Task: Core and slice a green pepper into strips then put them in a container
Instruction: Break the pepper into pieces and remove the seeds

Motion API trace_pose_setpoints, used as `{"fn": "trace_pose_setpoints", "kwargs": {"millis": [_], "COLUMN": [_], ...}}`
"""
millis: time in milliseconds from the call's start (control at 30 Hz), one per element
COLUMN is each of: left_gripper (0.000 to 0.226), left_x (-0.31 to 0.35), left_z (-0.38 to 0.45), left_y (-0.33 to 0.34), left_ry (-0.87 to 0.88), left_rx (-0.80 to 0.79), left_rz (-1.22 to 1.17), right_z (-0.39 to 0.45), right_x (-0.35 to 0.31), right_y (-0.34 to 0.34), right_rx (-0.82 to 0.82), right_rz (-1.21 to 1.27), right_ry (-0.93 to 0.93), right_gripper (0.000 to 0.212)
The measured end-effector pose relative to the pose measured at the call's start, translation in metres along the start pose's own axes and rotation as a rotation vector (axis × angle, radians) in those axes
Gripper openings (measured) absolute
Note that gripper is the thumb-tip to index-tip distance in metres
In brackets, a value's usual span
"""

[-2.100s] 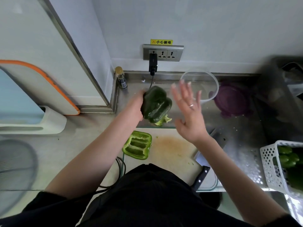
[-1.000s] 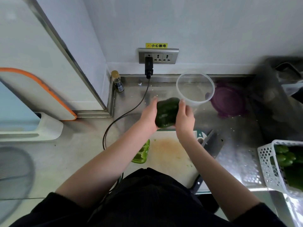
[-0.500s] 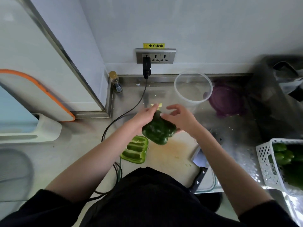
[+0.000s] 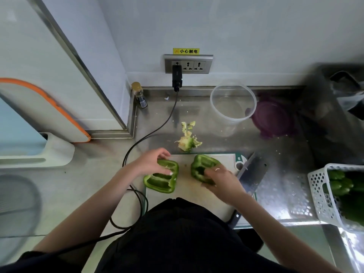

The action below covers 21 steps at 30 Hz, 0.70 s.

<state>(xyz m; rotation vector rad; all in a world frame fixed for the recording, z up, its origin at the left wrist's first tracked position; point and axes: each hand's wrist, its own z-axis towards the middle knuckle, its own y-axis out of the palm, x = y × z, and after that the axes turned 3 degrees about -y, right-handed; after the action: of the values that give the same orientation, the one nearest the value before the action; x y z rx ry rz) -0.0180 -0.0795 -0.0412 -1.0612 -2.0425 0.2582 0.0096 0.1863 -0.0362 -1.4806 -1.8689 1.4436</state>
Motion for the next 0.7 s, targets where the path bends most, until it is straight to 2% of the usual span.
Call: {"fn": "trace_pose_setpoints", "kwargs": {"millis": [67,100,167,200,233,267,300,367,400,433,467,533,567,600,633,667,700], "left_gripper": [0.054,0.046,0.023,0.015,0.018,0.022,0.023,0.021,0.025,0.03,0.036,0.042,0.034,0.026,0.032,0.044,0.05], "left_x": [-0.009,-0.011,-0.012,-0.009,-0.004,0.004,0.014,0.041,0.055,0.068,0.077,0.089,0.093,0.102,0.112,0.122,0.131], "left_z": [0.003,0.003,0.002,0.0,-0.002,-0.004,-0.005,-0.008,-0.009,-0.01,-0.01,-0.011,-0.013,-0.015,-0.016,-0.016,-0.013], "left_y": [0.006,0.007,0.006,0.005,0.003,0.0,-0.003,-0.01,-0.012,-0.016,-0.021,-0.034,-0.042,-0.051,-0.059,-0.065,-0.068], "left_ry": [0.002,0.007,0.013,0.03,0.049,0.08,0.107,0.18,0.214,0.24,0.256,0.221,0.15,0.069,-0.009,-0.063,-0.099], "left_rx": [0.047,0.083,0.153,0.187,0.228,0.277,0.326,0.386,0.383,0.37,0.368,0.356,0.318,0.214,0.09,0.017,0.025], "left_rz": [0.145,0.171,0.132,0.073,-0.002,-0.074,-0.13,-0.191,-0.237,-0.317,-0.421,-0.716,-0.92,-1.133,-1.297,-1.349,-1.331], "right_z": [-0.002,-0.001,-0.002,-0.001,0.002,0.005,0.009,0.021,0.026,0.03,0.034,0.04,0.044,0.047,0.053,0.058,0.064], "right_x": [-0.002,-0.006,-0.018,-0.025,-0.03,-0.037,-0.044,-0.052,-0.053,-0.053,-0.05,-0.041,-0.038,-0.037,-0.037,-0.035,-0.032], "right_y": [0.009,0.008,-0.002,-0.009,-0.016,-0.025,-0.035,-0.052,-0.062,-0.071,-0.078,-0.091,-0.097,-0.102,-0.103,-0.105,-0.108], "right_rx": [-0.036,0.007,0.204,0.32,0.407,0.419,0.339,0.052,-0.041,-0.049,0.037,0.419,0.606,0.742,0.813,0.812,0.747], "right_rz": [-0.147,-0.136,0.064,0.217,0.402,0.605,0.832,1.334,1.495,1.553,1.489,1.001,0.733,0.548,0.425,0.342,0.291], "right_ry": [-0.077,-0.07,0.017,0.067,0.093,0.115,0.144,0.236,0.279,0.279,0.229,0.074,-0.004,-0.072,-0.129,-0.209,-0.307], "right_gripper": [0.041,0.048,0.055,0.049,0.039,0.029,0.027,0.039,0.043,0.046,0.048,0.053,0.058,0.063,0.068,0.073,0.078]}}
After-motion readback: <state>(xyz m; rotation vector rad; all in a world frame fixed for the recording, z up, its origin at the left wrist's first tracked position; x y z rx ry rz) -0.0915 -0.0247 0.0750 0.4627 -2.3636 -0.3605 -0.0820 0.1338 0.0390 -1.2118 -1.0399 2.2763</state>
